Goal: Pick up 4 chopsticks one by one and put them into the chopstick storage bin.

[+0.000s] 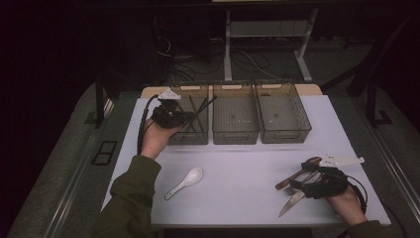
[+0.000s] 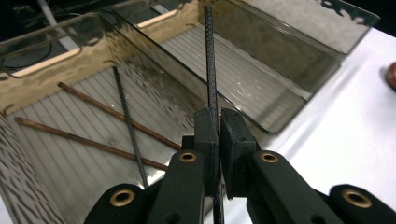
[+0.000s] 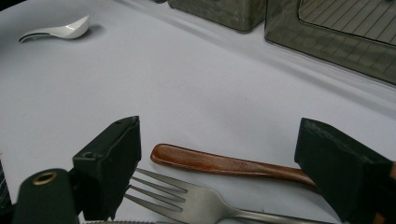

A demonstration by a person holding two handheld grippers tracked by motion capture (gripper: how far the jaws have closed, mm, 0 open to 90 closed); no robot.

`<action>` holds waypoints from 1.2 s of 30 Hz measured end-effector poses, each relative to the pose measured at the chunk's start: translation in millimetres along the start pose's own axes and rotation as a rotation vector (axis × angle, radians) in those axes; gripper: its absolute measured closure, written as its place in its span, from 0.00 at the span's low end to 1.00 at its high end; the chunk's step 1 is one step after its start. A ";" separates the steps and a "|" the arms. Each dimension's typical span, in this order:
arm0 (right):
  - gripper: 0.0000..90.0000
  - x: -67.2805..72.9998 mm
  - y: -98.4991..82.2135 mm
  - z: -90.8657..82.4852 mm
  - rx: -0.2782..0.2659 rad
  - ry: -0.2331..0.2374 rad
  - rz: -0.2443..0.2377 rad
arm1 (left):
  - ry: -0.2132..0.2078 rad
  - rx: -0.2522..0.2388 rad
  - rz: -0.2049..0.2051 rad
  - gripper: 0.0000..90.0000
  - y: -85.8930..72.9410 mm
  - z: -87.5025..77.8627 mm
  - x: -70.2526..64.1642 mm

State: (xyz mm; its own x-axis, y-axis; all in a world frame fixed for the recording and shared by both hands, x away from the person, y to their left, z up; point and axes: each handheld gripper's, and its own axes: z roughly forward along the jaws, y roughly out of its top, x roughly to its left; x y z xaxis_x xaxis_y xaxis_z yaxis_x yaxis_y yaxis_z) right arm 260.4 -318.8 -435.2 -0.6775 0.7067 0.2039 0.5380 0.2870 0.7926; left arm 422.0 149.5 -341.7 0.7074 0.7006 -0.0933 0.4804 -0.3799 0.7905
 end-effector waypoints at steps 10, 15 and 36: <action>0.16 -0.6 -0.1 -0.3 -0.004 -0.002 0.002 | 0.040 0.002 -0.011 0.94 11.6 15.1 21.7; 0.16 -0.7 -0.2 -0.3 -0.003 -0.002 0.002 | 0.070 -0.005 -0.035 0.94 14.9 23.7 34.4; 0.16 -1.3 -0.2 -1.2 -0.006 0.007 -0.004 | 0.168 0.082 -0.174 0.94 17.2 67.4 64.0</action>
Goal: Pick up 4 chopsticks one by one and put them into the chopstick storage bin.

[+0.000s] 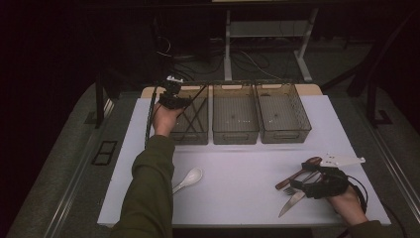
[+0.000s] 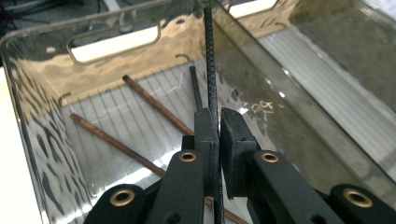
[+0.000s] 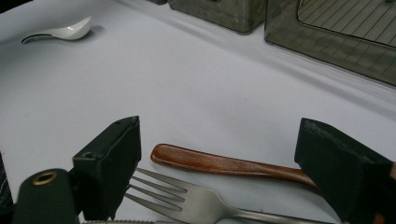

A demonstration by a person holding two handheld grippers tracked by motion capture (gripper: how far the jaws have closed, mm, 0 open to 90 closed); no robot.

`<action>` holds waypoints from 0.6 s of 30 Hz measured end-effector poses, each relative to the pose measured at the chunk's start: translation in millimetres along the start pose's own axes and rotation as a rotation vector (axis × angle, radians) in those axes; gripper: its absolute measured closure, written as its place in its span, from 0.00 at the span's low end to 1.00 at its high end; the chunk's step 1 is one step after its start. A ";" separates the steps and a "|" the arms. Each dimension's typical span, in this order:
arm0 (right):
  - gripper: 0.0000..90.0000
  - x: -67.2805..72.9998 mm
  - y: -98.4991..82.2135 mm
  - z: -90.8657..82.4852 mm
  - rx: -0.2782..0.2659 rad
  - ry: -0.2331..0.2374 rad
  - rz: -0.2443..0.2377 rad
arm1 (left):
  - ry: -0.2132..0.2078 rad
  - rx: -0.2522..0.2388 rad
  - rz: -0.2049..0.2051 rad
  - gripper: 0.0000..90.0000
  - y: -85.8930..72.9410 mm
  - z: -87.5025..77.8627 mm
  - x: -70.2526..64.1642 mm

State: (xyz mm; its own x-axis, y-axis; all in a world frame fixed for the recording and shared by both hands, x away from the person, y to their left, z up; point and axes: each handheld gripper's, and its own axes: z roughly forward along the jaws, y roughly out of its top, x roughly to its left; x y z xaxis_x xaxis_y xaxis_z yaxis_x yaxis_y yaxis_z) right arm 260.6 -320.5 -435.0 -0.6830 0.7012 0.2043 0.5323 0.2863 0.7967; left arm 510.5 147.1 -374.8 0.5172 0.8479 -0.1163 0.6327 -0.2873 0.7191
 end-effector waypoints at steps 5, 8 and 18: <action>0.16 0.2 0.1 -0.2 -0.001 0.002 0.000 | 0.036 0.002 0.001 0.89 -0.3 2.1 -0.3; 0.16 0.2 0.1 -0.2 -0.001 0.001 0.001 | 0.043 -0.010 -0.002 0.84 0.0 1.1 -0.5; 0.16 -0.2 0.1 -0.6 -0.004 -0.004 0.001 | 0.005 -0.027 0.067 0.68 2.2 -12.9 -8.7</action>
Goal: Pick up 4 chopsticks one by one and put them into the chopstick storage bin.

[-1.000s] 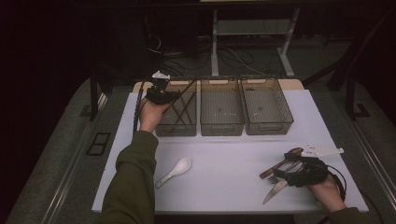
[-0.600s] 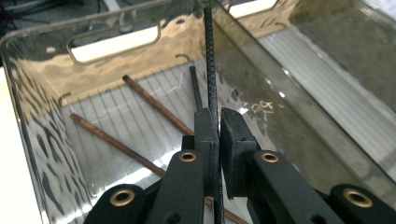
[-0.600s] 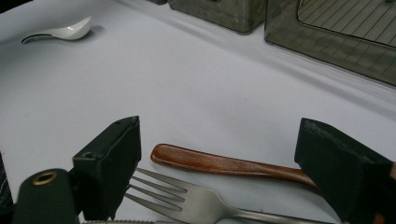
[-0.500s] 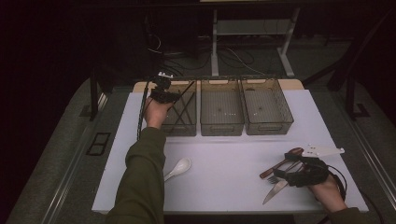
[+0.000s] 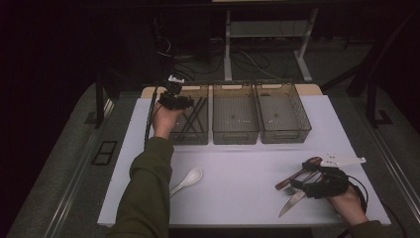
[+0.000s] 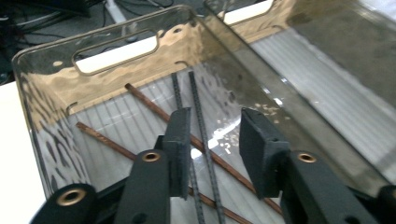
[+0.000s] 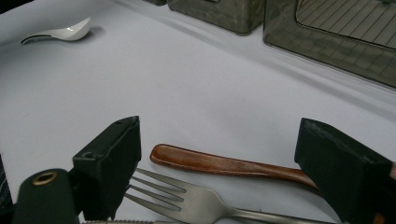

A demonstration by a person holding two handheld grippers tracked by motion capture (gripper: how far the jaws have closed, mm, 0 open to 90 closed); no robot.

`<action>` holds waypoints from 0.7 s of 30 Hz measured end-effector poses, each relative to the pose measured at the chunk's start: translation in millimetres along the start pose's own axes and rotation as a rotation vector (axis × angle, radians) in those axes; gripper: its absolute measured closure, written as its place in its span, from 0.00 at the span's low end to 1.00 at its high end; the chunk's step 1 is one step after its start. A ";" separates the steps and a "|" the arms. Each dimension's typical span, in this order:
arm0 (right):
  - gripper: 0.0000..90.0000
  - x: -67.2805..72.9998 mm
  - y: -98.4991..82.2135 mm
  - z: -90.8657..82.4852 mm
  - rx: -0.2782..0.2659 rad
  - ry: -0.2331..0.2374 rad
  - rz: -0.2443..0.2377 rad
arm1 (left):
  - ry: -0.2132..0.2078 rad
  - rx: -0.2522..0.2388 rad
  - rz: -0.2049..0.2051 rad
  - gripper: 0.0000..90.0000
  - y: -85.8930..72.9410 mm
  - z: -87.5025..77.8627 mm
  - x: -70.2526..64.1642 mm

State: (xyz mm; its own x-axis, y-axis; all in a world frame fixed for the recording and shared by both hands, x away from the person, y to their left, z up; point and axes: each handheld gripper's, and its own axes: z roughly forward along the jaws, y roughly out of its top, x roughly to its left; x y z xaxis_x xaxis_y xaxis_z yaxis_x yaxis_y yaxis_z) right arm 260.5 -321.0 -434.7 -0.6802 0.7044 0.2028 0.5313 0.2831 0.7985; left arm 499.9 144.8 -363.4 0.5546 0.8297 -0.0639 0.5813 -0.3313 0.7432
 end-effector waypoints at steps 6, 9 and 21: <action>0.16 0.3 -0.1 0.2 0.003 0.000 0.002 | -0.040 -0.025 0.011 0.59 2.6 -13.4 -6.8; 0.16 0.4 -0.1 0.2 0.003 0.000 0.001 | -0.065 -0.044 0.006 0.56 2.5 -18.9 -9.6; 0.16 -0.4 0.4 0.9 0.002 -0.006 0.004 | -0.131 -0.074 0.070 0.45 -9.4 -33.7 -27.8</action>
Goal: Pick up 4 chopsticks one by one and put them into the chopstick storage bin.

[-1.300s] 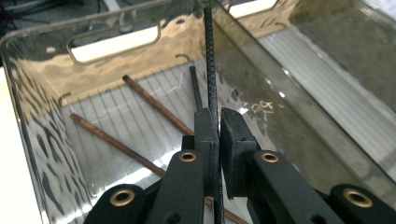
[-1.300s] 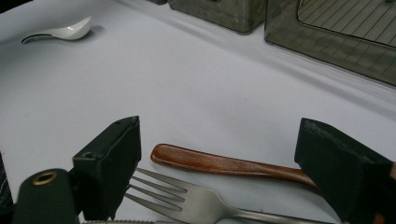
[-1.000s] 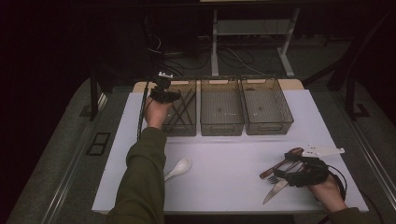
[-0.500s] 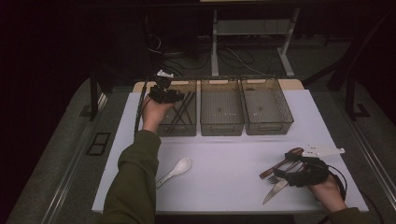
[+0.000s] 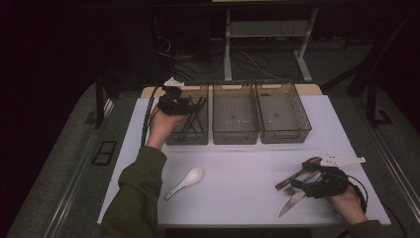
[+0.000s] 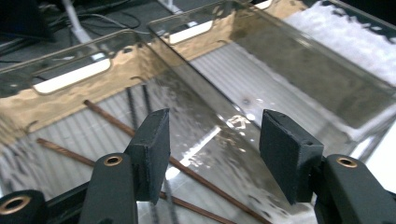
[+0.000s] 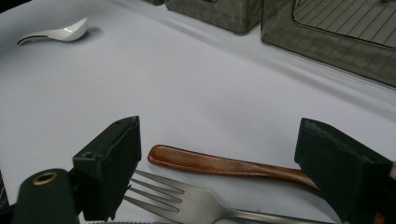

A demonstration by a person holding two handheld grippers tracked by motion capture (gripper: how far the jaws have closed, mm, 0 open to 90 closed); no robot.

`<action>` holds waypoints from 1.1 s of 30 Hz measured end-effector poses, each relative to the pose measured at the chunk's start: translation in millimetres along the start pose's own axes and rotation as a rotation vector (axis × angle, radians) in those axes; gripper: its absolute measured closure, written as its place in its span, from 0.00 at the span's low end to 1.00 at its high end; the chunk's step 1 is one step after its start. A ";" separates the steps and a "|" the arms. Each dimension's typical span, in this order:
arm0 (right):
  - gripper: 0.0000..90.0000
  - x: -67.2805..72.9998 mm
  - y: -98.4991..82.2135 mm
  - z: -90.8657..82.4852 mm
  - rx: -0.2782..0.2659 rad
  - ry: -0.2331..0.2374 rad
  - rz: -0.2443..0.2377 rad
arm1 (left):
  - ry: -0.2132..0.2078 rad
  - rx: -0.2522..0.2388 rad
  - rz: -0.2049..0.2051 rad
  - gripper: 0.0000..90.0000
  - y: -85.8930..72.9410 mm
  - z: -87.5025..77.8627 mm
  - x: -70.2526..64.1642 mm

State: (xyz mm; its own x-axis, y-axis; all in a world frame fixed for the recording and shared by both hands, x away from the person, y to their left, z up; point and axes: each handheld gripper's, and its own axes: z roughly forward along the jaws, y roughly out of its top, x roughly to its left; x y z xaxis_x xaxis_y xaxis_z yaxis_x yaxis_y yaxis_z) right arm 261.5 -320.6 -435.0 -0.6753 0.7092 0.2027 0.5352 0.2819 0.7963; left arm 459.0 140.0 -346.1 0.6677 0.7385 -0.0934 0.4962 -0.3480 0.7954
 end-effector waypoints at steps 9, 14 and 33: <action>0.15 0.9 0.6 0.1 0.001 -0.001 0.002 | -0.064 -0.010 0.032 0.40 -6.2 -11.1 -27.9; 0.16 0.6 0.2 -0.5 -0.003 -0.001 0.001 | -0.093 -0.012 0.042 0.38 -12.6 -16.8 -42.0; 0.16 1.3 -1.3 -2.1 0.003 -0.002 0.013 | -0.163 -0.034 0.083 0.36 -46.6 -33.2 -79.9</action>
State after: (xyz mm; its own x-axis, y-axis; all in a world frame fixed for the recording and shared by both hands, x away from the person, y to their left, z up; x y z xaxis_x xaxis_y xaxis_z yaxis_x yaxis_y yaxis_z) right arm 258.8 -321.4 -434.5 -0.6670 0.7142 0.2121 0.5458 0.2746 0.7917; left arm 364.1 116.4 -355.9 0.7880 0.6038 -0.1201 0.4184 -0.3822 0.8239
